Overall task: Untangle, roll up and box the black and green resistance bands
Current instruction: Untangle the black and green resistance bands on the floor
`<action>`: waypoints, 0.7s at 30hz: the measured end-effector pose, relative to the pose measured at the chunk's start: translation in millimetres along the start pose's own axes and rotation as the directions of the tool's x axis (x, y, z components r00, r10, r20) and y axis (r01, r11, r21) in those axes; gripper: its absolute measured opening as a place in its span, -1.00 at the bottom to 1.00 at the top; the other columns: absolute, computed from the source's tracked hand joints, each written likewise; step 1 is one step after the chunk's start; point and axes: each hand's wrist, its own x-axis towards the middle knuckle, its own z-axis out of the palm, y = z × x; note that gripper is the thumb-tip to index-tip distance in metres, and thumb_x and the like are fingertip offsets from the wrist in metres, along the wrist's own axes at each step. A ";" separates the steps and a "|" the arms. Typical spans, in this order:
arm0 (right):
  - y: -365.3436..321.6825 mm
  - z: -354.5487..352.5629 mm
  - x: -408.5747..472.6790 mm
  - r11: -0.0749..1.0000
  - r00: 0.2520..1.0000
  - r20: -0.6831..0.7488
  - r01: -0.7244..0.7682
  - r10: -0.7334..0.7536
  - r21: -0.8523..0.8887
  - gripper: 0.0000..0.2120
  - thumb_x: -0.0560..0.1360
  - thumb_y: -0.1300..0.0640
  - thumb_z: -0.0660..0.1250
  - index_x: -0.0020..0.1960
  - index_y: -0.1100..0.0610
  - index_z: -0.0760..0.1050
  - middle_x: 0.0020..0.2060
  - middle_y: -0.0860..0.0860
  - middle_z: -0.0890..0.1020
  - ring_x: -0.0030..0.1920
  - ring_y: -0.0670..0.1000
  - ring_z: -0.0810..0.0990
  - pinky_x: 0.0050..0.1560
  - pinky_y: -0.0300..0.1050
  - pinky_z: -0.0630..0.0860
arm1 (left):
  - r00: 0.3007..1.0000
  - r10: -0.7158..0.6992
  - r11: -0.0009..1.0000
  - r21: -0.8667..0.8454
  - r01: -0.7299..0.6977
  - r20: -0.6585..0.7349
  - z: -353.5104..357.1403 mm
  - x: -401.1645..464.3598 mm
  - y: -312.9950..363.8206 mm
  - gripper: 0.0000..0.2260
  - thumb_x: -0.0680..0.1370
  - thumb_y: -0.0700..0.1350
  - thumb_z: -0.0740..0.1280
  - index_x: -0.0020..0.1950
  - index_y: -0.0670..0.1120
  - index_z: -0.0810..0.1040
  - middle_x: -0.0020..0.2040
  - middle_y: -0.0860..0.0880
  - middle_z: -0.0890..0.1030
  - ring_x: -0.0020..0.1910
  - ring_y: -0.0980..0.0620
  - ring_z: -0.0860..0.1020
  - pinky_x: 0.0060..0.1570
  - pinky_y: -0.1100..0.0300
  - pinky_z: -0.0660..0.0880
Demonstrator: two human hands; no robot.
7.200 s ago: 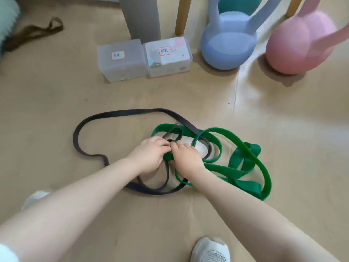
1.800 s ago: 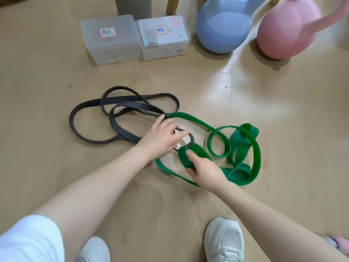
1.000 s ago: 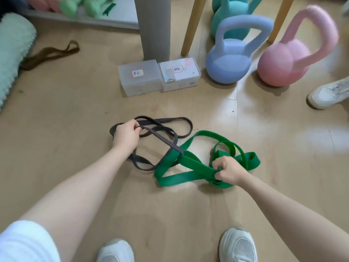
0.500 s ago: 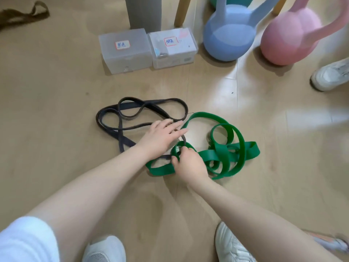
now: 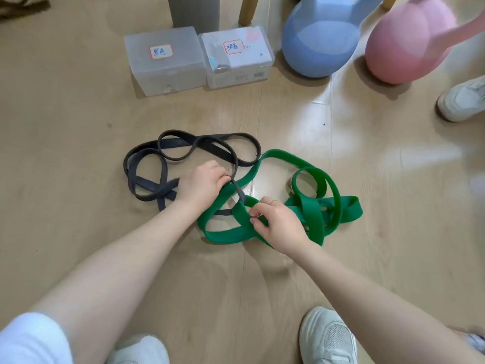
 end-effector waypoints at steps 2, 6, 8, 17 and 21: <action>-11.4 -7.5 4.2 0.995 0.999 0.002 0.043 -0.044 0.084 -0.96 0.45 0.24 0.31 -0.12 0.21 0.51 -0.24 -0.01 0.49 -0.23 -0.01 0.43 -0.20 -0.11 0.41 | 0.992 -0.081 0.990 -0.124 0.069 -0.093 -7.8 0.0 4.1 -0.78 0.58 -0.05 0.22 0.04 -0.11 0.62 0.00 -0.08 0.57 -0.05 -0.11 0.53 -0.09 -0.04 0.51; -41.7 -13.5 3.5 0.964 0.997 -0.056 0.065 -0.053 0.259 -0.87 0.41 0.27 0.30 -0.23 0.18 0.34 -0.38 -0.03 0.41 -0.38 -0.10 0.33 -0.35 -0.26 0.26 | 0.933 -0.266 0.949 -0.235 0.210 -0.241 -35.6 5.9 4.5 -0.78 0.58 -0.06 0.23 0.05 -0.11 0.62 -0.05 -0.10 0.63 -0.07 -0.08 0.55 -0.12 0.09 0.47; -56.6 -19.5 2.2 0.948 0.987 -0.080 0.154 -0.137 0.279 -0.82 0.37 0.27 0.28 -0.25 0.13 0.27 -0.40 -0.04 0.36 -0.38 -0.04 0.30 -0.35 -0.22 0.27 | 0.894 -0.370 0.907 -0.308 0.289 -0.251 -52.9 5.6 0.9 -0.79 0.58 -0.07 0.22 0.04 -0.11 0.62 -0.13 -0.07 0.63 -0.14 -0.02 0.53 -0.17 0.17 0.42; -65.9 3.8 -26.3 0.921 0.848 0.367 0.382 -0.382 0.076 -0.82 0.32 0.28 0.27 -0.28 0.14 0.25 -0.39 0.10 0.41 -0.36 0.11 0.34 -0.35 -0.08 0.27 | 0.785 -0.563 0.809 -0.368 0.459 -0.258 -90.0 -14.4 -32.5 -0.80 0.57 -0.06 0.22 0.00 -0.09 0.62 -0.11 -0.04 0.64 -0.11 -0.07 0.56 -0.14 0.16 0.45; -36.8 27.8 -24.1 0.960 0.881 0.461 0.213 -0.108 -0.182 -0.81 0.52 0.09 0.22 -0.01 0.19 0.50 -0.09 0.14 0.56 -0.03 0.17 0.51 -0.03 0.03 0.46 | 0.890 -0.446 0.889 -0.068 0.453 0.094 -67.0 -31.2 -36.8 -0.82 0.55 -0.06 0.25 0.05 -0.07 0.61 0.01 -0.08 0.63 -0.04 -0.08 0.55 -0.05 0.08 0.51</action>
